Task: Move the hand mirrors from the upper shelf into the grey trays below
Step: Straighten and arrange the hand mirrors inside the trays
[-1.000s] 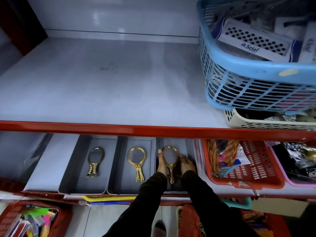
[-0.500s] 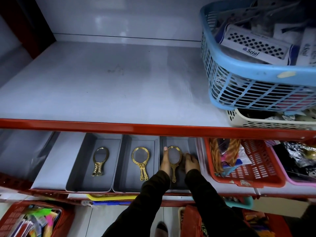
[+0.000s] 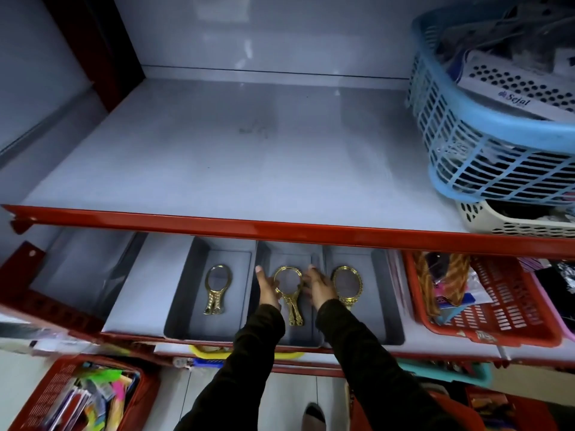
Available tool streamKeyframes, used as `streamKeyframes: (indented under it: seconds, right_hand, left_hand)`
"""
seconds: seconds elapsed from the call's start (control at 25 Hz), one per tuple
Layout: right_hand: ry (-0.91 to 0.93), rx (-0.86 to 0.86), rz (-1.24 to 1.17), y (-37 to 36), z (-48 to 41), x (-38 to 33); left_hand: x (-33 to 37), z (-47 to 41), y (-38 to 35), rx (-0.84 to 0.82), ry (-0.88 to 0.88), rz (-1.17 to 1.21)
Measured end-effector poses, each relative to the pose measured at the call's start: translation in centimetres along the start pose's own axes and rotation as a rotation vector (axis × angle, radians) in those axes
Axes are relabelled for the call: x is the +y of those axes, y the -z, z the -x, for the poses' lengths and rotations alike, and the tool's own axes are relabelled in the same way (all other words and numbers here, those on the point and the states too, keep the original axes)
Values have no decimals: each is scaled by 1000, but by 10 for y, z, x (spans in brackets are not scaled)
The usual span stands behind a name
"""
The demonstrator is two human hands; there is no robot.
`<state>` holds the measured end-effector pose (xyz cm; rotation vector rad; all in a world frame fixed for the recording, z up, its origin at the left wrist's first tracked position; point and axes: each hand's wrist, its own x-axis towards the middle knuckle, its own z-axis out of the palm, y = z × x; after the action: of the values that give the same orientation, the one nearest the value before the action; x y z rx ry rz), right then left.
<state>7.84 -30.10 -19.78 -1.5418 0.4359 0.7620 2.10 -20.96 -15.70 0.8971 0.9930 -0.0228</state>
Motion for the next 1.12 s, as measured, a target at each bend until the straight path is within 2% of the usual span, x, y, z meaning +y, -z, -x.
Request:
streamKeyframes:
  seconds: [0.12, 0.24, 0.6, 0.8, 1.0, 1.12]
  right_hand:
    - [-62, 46, 151, -18, 1, 11]
    - [-113, 89, 145, -26, -10, 22]
    - [-155, 121, 6, -33, -21, 33]
    - [-151, 164, -5, -33, -18, 37]
    - [-154, 170, -44, -37, -6, 34]
    - [-142, 219, -118, -37, 1, 31]
  left_hand:
    - [-3, -7, 12, 36, 106, 4]
    - [-7, -14, 18, 55, 171, -43]
    - [-7, -24, 25, -42, 158, -61]
    - [-3, -18, 25, -23, 181, -93]
    - [14, 29, 15, -98, 100, -161]
    - [27, 35, 18, -106, 147, -100]
